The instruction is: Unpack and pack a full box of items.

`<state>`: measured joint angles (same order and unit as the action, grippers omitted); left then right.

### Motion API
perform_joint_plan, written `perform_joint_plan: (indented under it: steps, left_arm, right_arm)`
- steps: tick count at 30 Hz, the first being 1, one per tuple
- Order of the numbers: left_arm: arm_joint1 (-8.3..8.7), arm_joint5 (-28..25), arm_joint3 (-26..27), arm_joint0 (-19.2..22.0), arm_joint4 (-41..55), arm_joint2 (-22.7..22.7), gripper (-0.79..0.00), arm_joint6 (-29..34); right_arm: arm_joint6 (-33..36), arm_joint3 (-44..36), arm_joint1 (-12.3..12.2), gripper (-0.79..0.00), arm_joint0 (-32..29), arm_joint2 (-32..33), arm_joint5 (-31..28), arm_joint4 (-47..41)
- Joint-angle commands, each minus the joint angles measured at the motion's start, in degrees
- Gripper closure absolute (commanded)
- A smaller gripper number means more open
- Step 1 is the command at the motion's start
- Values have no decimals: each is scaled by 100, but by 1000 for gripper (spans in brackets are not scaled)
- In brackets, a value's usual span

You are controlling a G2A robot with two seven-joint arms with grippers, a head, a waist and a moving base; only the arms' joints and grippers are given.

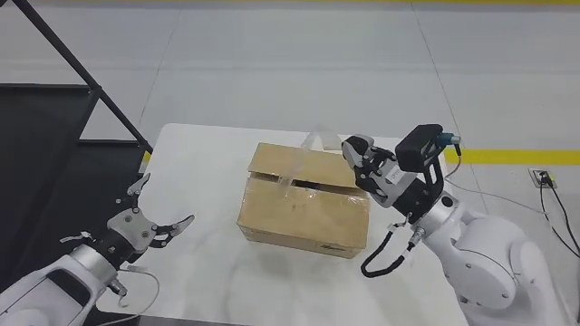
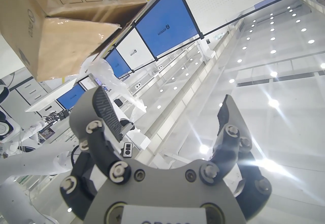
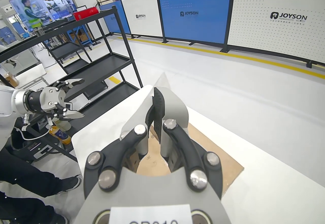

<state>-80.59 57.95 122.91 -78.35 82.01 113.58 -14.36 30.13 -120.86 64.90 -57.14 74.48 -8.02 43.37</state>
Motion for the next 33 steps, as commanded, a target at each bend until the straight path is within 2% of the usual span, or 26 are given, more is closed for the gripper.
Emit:
perform_joint_plan:
  steps: [1, 9, 14, 19, 33]
  left_arm:
    - [28, 0, -23, -21, 47, 43, -785, 30]
    - [98, -290, 54, -88, 0, -155, -785, 159]
    - [118, -719, 208, -205, -177, -546, -785, 408]
    - [118, -1339, 236, -320, -324, -658, -785, 545]
    - [118, -1339, 236, -320, -324, -658, -785, 545]
  right_arm:
    - [45, -19, 9, 0, 47, -66, 56, 49]
    - [132, -196, 60, 0, 251, -296, 457, 169]
    - [189, -311, 77, 0, 339, -417, 551, 296]
    - [189, -311, 77, 0, 339, -417, 551, 296]
    - [189, -311, 77, 0, 339, -417, 551, 296]
